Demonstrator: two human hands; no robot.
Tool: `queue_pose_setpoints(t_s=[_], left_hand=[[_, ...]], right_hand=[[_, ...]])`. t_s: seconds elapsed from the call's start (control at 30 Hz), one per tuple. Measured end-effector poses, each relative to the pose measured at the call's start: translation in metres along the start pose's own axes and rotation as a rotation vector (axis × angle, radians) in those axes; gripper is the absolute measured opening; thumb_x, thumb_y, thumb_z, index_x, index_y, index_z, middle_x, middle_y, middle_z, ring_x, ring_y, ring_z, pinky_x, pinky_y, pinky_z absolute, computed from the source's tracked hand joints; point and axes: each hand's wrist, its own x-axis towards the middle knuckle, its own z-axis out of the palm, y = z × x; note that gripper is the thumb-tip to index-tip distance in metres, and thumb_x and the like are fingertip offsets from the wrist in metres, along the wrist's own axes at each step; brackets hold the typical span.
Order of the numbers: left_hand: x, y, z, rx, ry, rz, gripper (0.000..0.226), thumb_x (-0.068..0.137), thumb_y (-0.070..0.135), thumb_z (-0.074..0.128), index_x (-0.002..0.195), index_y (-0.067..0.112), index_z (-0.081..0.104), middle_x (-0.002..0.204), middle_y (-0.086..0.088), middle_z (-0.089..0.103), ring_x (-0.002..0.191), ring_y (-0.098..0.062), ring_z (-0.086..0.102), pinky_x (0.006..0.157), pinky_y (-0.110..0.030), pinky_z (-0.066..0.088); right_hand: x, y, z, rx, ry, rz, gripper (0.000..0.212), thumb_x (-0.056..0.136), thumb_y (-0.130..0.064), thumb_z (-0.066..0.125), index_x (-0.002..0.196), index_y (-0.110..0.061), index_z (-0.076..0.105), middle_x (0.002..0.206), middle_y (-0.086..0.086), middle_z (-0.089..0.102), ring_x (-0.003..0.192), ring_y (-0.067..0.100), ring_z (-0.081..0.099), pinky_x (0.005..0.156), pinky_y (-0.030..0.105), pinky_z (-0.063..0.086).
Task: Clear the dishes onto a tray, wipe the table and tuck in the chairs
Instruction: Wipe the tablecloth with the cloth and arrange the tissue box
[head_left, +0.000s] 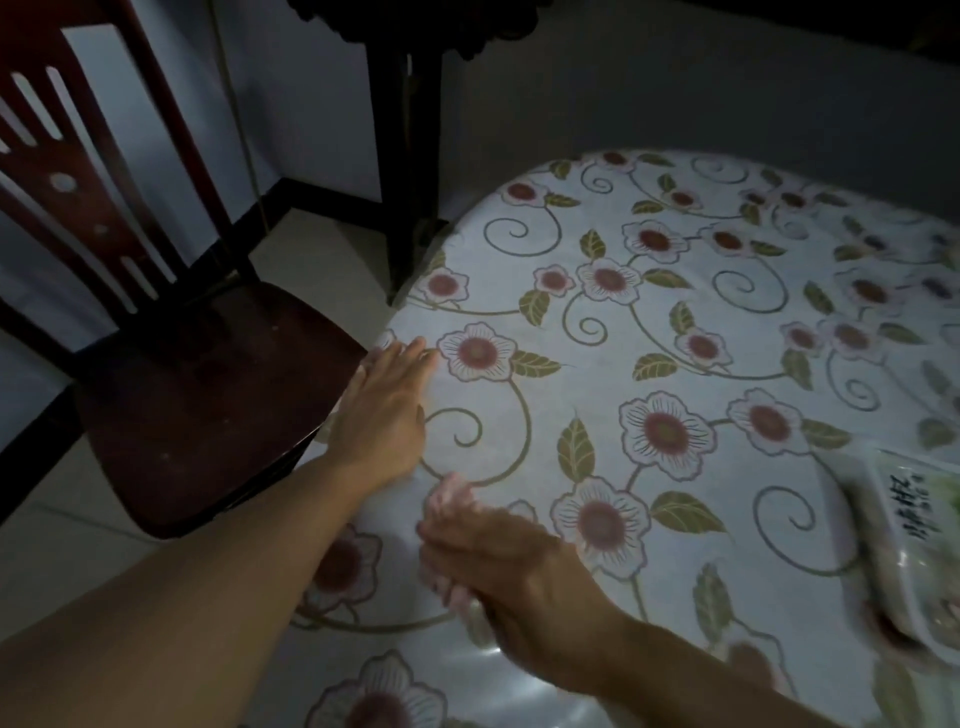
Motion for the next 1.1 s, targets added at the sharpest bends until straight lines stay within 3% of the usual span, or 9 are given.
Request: queue_pose_setpoints(t_s=[0.1,0.2,0.3,0.57,0.73,0.83,0.9,1.0,1.1], left_hand=[[-0.014,0.004,-0.005,0.011,0.042,-0.036,0.068,0.088,0.000,0.038,0.149,0.018,0.015,0.159,0.001,0.008,0.146,-0.016,-0.002,0.117,-0.039,0.005],[-0.049,0.002,0.000,0.073,0.124,-0.115,0.062,0.094,0.009,0.035,0.150,0.017,0.009,0.159,0.002,0.002,0.146,-0.014,-0.004,0.116,-0.040,0.002],[-0.062,-0.005,0.005,0.094,0.104,-0.138,0.056,0.098,0.017,0.027,0.150,0.018,0.007,0.159,0.002,-0.001,0.145,-0.013,-0.005,0.116,-0.035,-0.003],[-0.058,0.005,-0.004,0.109,0.012,-0.189,0.063,0.094,0.011,0.037,0.150,0.014,0.008,0.159,0.001,-0.003,0.145,-0.015,-0.007,0.116,-0.044,0.001],[-0.079,0.044,0.011,0.046,0.091,-0.038,0.065,0.087,0.005,0.043,0.147,0.017,0.022,0.158,0.000,0.010,0.146,-0.018,0.003,0.116,-0.043,0.005],[-0.095,0.069,0.031,-0.004,0.046,0.040,0.065,0.087,0.008,0.047,0.147,0.021,0.025,0.158,0.003,0.014,0.145,-0.015,0.006,0.115,-0.041,0.008],[-0.095,0.072,0.040,-0.013,0.021,0.037,0.063,0.091,0.009,0.044,0.148,0.022,0.021,0.159,0.003,0.009,0.146,-0.014,0.002,0.115,-0.041,0.008],[-0.093,0.068,0.041,0.015,-0.022,0.017,0.061,0.095,0.014,0.038,0.150,0.025,0.012,0.159,0.006,0.001,0.145,-0.013,-0.003,0.116,-0.042,0.007],[-0.092,0.075,0.036,0.047,-0.062,-0.012,0.056,0.098,0.017,0.033,0.150,0.024,0.012,0.159,0.005,0.001,0.146,-0.014,-0.003,0.116,-0.043,0.008]], right_hand=[[0.005,0.024,-0.022,-0.127,-0.100,0.187,0.025,0.089,-0.014,0.050,0.106,-0.020,0.067,0.108,0.003,0.069,0.099,0.023,0.065,0.087,0.041,0.053],[0.048,0.077,-0.061,-0.128,0.181,0.439,0.023,0.097,-0.015,0.041,0.103,-0.015,0.063,0.101,0.004,0.065,0.088,0.022,0.061,0.078,0.039,0.049],[0.080,0.093,-0.064,-0.276,0.301,0.620,0.033,0.092,-0.011,0.045,0.124,-0.014,0.054,0.124,0.006,0.059,0.110,0.025,0.056,0.093,0.033,0.040],[-0.028,-0.022,0.007,-0.115,-0.021,-0.057,0.036,0.098,-0.016,0.037,0.125,-0.016,0.061,0.135,0.001,0.057,0.124,0.017,0.053,0.105,0.031,0.042],[-0.055,0.056,-0.074,-0.356,0.183,0.323,0.028,0.098,-0.038,0.042,0.103,-0.022,0.064,0.098,0.000,0.062,0.086,0.018,0.057,0.081,0.025,0.044],[-0.047,0.090,-0.101,-0.289,0.267,0.720,0.037,0.092,-0.004,0.045,0.128,-0.011,0.053,0.136,0.006,0.049,0.122,0.025,0.047,0.098,0.028,0.036],[-0.049,0.078,-0.085,-0.338,0.301,0.718,0.046,0.091,-0.002,0.044,0.136,-0.011,0.046,0.145,0.004,0.042,0.130,0.022,0.041,0.107,0.034,0.036],[-0.081,0.018,-0.046,-0.255,0.274,0.507,0.029,0.099,-0.012,0.035,0.115,-0.024,0.056,0.120,-0.008,0.058,0.109,0.007,0.056,0.089,0.033,0.050],[-0.138,-0.034,-0.020,-0.200,0.101,0.351,0.048,0.091,-0.005,0.051,0.138,-0.018,0.049,0.148,-0.004,0.042,0.137,0.011,0.036,0.112,0.026,0.032]])
